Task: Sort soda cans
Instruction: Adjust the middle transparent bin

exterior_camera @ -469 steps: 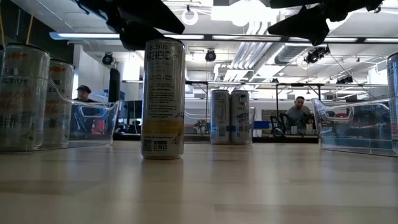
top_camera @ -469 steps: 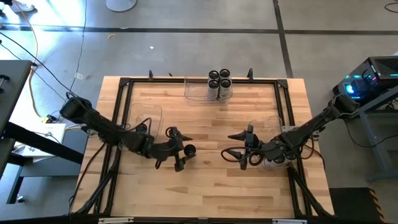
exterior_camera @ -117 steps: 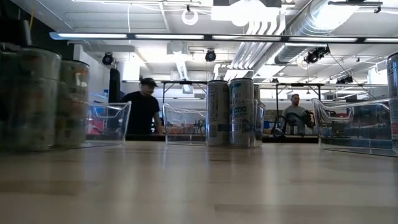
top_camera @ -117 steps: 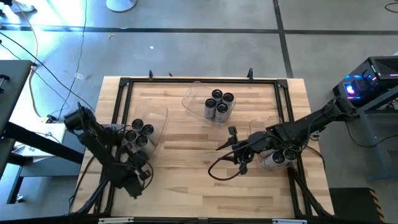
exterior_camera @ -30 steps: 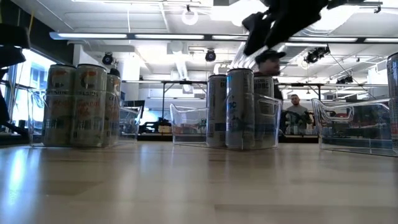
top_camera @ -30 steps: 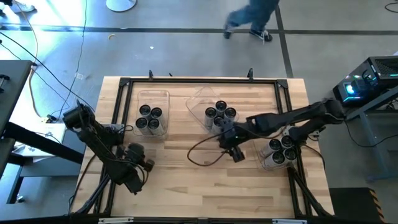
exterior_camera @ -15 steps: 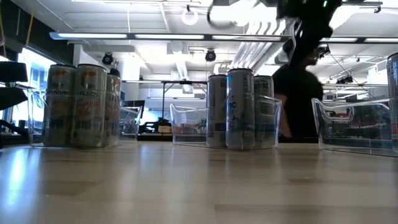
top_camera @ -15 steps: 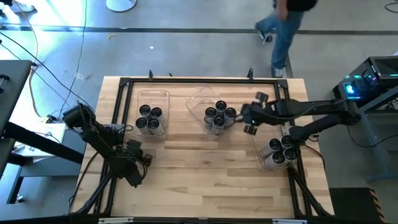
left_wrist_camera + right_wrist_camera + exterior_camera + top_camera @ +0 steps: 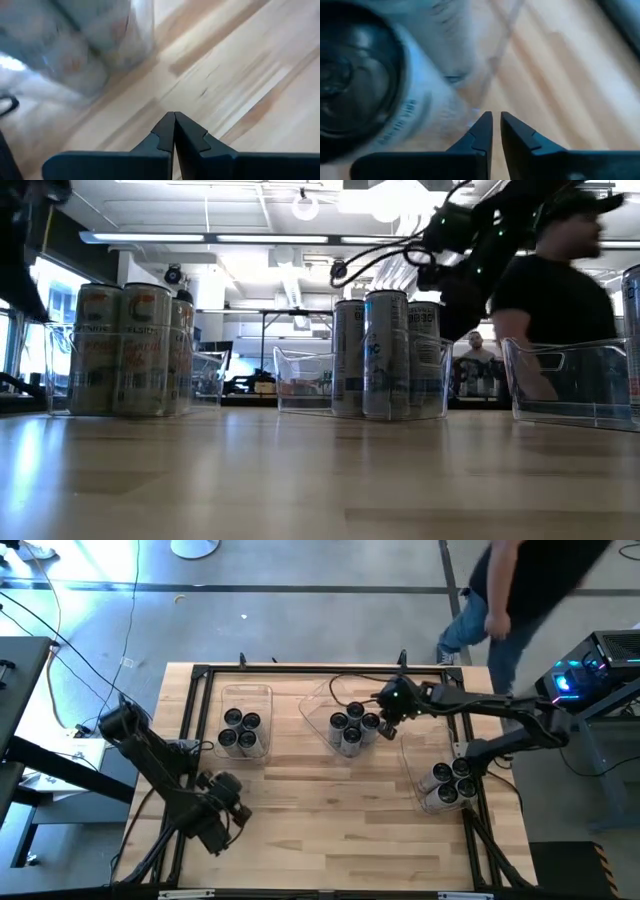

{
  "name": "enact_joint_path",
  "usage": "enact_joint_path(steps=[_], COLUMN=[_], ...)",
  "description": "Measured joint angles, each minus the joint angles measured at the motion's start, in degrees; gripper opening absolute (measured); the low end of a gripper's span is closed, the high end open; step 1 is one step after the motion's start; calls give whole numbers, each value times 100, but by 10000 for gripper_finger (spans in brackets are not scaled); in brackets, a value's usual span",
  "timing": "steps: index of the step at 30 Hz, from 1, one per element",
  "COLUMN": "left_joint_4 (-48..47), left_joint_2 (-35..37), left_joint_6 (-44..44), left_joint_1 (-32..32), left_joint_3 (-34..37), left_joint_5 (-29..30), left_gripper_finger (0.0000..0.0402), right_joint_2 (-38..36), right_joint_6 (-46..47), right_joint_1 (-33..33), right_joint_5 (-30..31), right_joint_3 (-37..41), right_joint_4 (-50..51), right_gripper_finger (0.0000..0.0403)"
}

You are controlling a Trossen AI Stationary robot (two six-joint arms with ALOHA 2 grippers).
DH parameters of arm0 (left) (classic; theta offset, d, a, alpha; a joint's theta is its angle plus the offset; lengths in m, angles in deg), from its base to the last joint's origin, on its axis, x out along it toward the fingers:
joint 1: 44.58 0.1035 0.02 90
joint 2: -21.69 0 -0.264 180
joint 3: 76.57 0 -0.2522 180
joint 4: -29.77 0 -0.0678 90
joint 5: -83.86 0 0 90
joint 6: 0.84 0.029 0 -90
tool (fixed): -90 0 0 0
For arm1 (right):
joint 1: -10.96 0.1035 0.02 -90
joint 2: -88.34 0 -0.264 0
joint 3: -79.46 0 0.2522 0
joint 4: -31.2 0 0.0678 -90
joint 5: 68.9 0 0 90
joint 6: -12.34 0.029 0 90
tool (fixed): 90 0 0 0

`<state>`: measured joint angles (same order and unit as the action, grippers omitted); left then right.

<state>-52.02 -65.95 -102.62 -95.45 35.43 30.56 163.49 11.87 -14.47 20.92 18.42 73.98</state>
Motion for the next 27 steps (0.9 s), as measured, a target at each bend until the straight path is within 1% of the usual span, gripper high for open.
enact_joint_path(steps=[2,6,9,13,15,21,27], left_joint_4=[-157,-218,-223,-258,-271,-280,-285], left_joint_2=[46,71,71,71,71,71,71], left_joint_6=[21,412,614,645,646,647,647], left_joint_1=[0,1,26,25,26,28,28], left_joint_3=[-210,-544,-699,-791,-791,-791,-791], left_joint_5=[286,716,861,1029,1087,1120,1192], left_gripper_finger=[0,0,0,0,0,0,0], right_joint_2=[176,519,750,975,1059,1384,2003], right_joint_6=[31,214,531,1145,1375,1888,2325], right_joint_1=[-1,137,303,599,780,1242,1579], right_joint_5=[-152,-135,-359,-632,-743,-808,-1018], right_joint_3=[25,25,32,32,32,32,32], right_joint_4=[-45,-26,-39,-317,-607,-1607,-2702], right_gripper_finger=[24,18,16,16,16,16,16])
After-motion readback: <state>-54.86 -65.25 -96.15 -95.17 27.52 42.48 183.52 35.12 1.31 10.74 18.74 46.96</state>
